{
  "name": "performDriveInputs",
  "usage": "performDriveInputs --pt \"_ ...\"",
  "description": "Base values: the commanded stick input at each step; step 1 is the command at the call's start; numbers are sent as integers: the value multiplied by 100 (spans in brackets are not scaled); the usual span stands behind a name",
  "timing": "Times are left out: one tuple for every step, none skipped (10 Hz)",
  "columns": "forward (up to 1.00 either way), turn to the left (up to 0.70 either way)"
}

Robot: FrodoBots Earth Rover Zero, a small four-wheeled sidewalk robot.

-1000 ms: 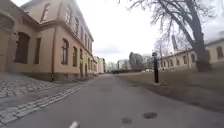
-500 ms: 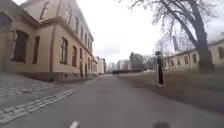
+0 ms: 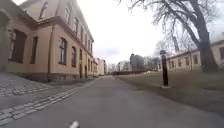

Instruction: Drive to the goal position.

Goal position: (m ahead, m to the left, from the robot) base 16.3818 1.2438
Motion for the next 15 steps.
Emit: performDriveInputs --pt "70 0" --pt "70 0" --pt "70 0" --pt "70 0" --pt "70 0" --pt "70 0" --pt "70 0" --pt "70 0" --pt "70 0" --pt "70 0" --pt "70 0" --pt "70 0" --pt "70 0" --pt "70 0" --pt "70 0"
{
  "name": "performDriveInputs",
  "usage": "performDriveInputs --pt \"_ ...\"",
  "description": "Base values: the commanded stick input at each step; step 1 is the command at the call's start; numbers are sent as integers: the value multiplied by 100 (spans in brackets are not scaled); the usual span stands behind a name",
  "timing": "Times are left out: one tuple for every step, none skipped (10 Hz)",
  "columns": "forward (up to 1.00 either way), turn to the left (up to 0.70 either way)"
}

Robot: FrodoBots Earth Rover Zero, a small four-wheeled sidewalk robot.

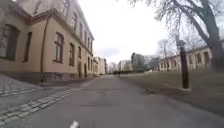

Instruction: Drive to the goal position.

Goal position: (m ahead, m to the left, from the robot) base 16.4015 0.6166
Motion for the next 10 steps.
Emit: performDriveInputs --pt "70 0" --pt "70 0" --pt "70 0" --pt "70 0" --pt "70 0" --pt "70 0" --pt "70 0" --pt "70 0" --pt "70 0" --pt "70 0"
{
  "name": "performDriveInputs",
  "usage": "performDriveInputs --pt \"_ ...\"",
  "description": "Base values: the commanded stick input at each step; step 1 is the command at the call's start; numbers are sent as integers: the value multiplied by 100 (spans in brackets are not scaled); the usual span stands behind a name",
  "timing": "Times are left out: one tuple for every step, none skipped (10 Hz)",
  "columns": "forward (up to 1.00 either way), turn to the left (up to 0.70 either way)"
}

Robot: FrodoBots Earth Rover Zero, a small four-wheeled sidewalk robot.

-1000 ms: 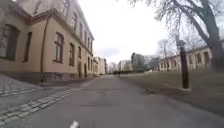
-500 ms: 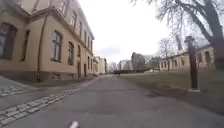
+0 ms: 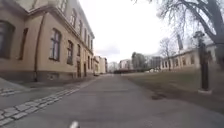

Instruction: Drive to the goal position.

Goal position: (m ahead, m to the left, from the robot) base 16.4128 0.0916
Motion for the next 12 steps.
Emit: performDriveInputs --pt "70 0" --pt "70 0" --pt "70 0" --pt "70 0" --pt "70 0" --pt "70 0" --pt "70 0" --pt "70 0" --pt "70 0" --pt "70 0" --pt "70 0" --pt "70 0"
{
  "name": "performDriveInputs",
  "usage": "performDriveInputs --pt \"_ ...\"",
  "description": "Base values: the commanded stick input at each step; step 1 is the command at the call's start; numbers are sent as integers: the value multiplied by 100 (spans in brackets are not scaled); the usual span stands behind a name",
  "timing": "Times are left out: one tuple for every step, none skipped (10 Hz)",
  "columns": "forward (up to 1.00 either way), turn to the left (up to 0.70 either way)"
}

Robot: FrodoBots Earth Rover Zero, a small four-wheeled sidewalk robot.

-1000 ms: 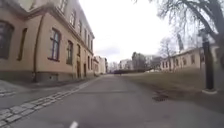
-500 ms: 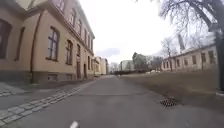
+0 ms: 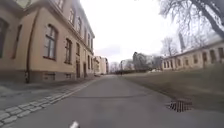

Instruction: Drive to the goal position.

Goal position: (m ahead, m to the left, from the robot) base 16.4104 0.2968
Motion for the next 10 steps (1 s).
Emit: performDriveInputs --pt "70 0" --pt "70 0" --pt "70 0" --pt "70 0" --pt "70 0" --pt "70 0" --pt "70 0" --pt "70 0" --pt "70 0" --pt "70 0"
